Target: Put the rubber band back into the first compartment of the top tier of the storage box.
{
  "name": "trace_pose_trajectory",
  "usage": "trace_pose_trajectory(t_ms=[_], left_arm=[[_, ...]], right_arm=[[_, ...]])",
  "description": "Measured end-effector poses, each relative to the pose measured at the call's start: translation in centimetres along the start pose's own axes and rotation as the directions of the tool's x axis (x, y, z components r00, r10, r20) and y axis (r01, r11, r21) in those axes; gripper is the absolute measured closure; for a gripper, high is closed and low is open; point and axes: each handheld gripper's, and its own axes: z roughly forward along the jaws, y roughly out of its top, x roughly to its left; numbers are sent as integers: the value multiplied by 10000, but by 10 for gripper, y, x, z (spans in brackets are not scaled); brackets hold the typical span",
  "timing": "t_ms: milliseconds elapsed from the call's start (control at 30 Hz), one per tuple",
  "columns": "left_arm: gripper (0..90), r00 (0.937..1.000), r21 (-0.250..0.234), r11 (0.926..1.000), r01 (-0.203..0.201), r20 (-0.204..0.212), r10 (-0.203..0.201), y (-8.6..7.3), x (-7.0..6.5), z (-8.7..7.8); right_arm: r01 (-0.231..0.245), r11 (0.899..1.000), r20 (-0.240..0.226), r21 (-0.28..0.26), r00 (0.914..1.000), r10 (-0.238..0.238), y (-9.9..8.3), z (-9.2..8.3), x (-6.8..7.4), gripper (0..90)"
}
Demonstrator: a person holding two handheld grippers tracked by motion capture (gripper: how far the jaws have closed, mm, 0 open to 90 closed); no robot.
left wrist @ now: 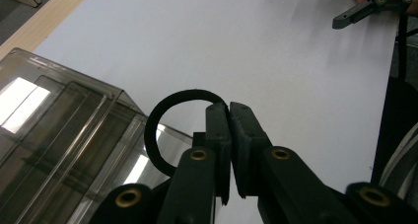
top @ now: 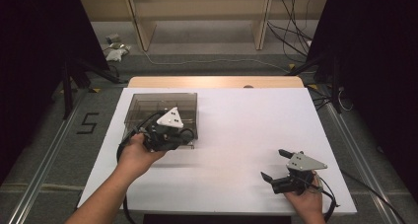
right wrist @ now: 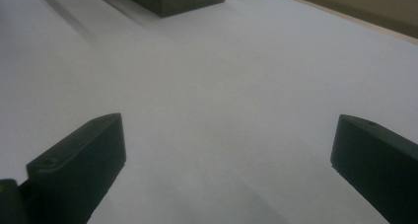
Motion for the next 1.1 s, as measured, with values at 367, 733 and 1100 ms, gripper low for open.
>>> trace_pose_trajectory(t_ms=[367, 733, 1100], left_arm=[[867, 9986, 35, 9995, 300, -432, -298, -10, 14, -17], [867, 9947, 86, 9975, 698, -758, -690, -23, 27, -27], [866, 9877, 101, 9943, 1061, -1168, -1042, -35, 38, -40]], right_arm=[[8, 10000, 9, 8, 10000, -8, 0, 0, 0, 14], [18, 10000, 9, 16, 10000, -18, 0, 0, 0, 14], [16, 10000, 17, 18, 10000, -16, 0, 0, 0, 14]])
